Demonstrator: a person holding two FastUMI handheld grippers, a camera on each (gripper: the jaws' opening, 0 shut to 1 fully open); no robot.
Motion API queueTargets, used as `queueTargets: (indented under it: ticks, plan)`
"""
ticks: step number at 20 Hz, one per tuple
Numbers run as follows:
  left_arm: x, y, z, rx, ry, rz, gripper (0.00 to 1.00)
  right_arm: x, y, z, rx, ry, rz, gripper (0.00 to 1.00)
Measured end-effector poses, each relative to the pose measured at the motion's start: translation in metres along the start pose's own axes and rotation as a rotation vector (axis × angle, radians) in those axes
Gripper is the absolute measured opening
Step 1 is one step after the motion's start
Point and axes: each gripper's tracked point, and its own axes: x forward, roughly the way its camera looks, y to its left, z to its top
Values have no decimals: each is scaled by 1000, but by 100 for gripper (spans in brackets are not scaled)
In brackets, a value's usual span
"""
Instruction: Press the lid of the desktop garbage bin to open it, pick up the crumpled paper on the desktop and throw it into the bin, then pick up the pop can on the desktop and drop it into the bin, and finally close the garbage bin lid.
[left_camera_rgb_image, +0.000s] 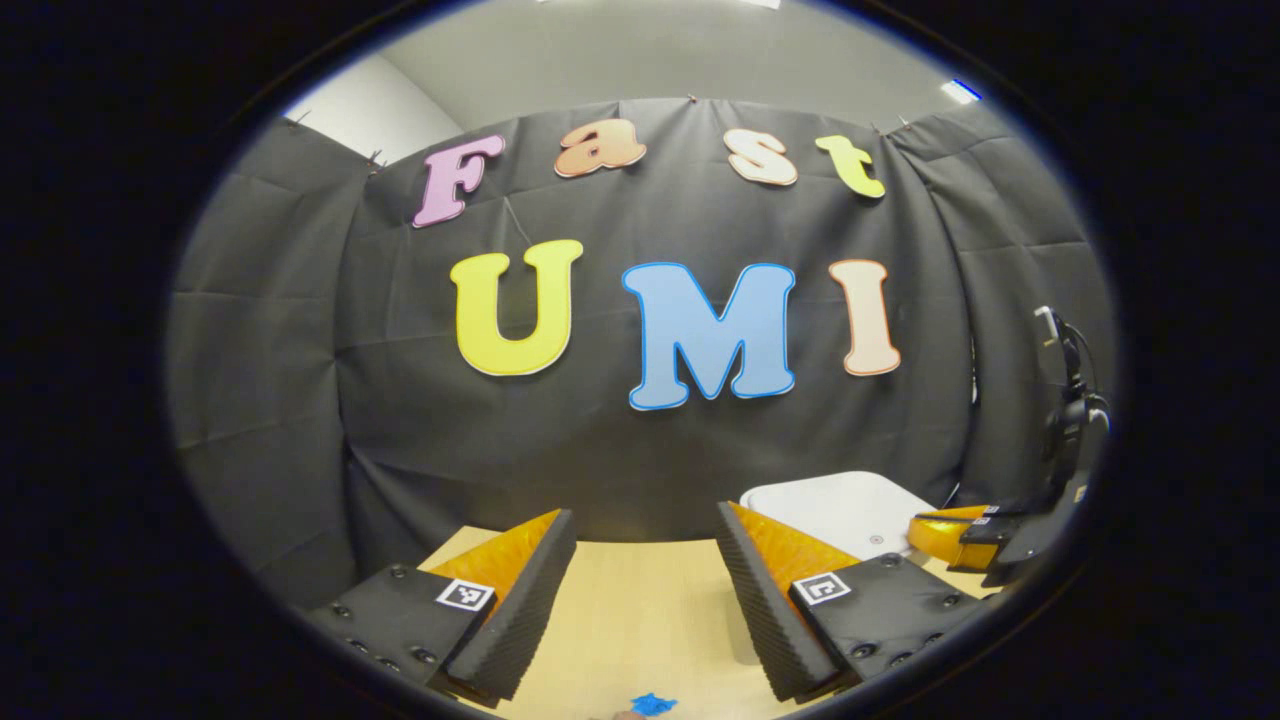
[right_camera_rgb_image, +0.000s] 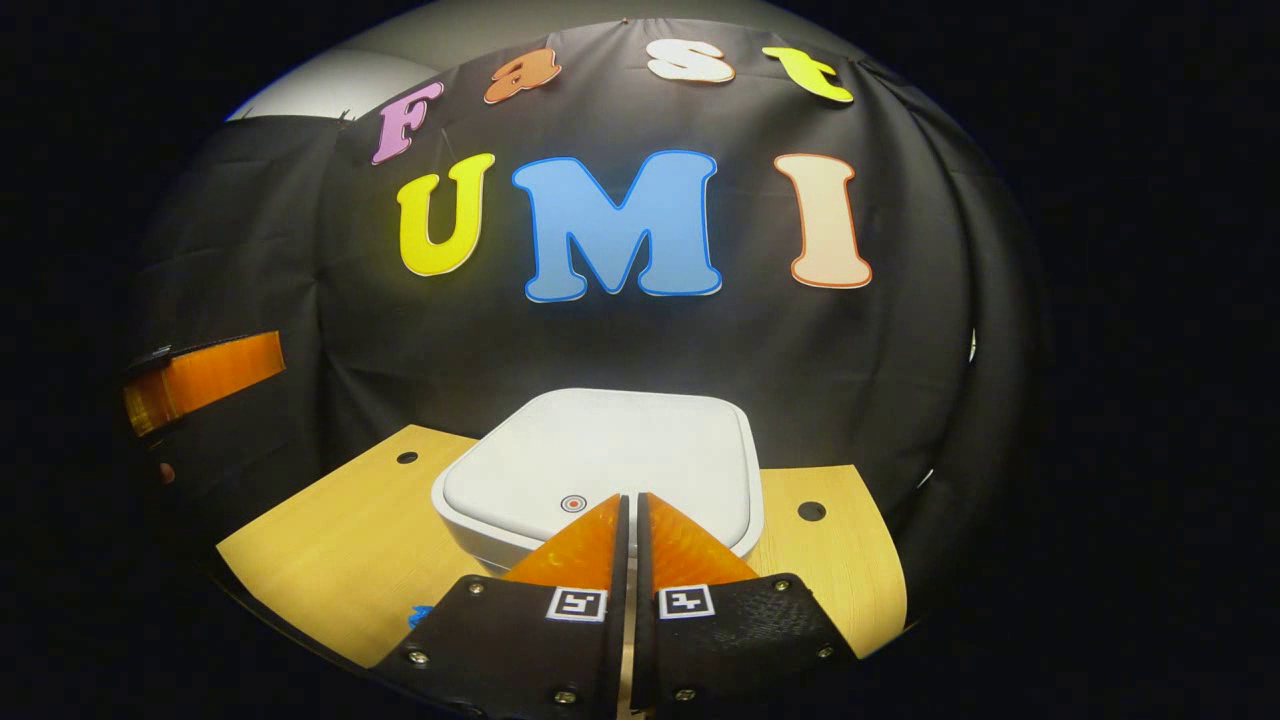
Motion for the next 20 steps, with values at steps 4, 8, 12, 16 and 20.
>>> queueTargets:
  ticks: [4, 8, 12, 16, 20]
  plan:
    - [1, -2, 0, -1, 2, -3, 95, 0, 0, -1, -6, 3, -3, 5]
    - [-1, -2, -1, -3, -1, -3, 95, -6, 0, -3, -11, -25, -18, 3]
    - [-4, 1, 1, 3, -4, 0, 95, -3, -1, -3, 9, -27, -11, 1]
    - [-4, 0, 0, -1, -5, -3, 96, -7, -2, 6, 19, -45, 7, 0]
    - [-4, -4, 1, 0, -8, -11, 96, -8, -4, 8, 31, -48, 19, 0]
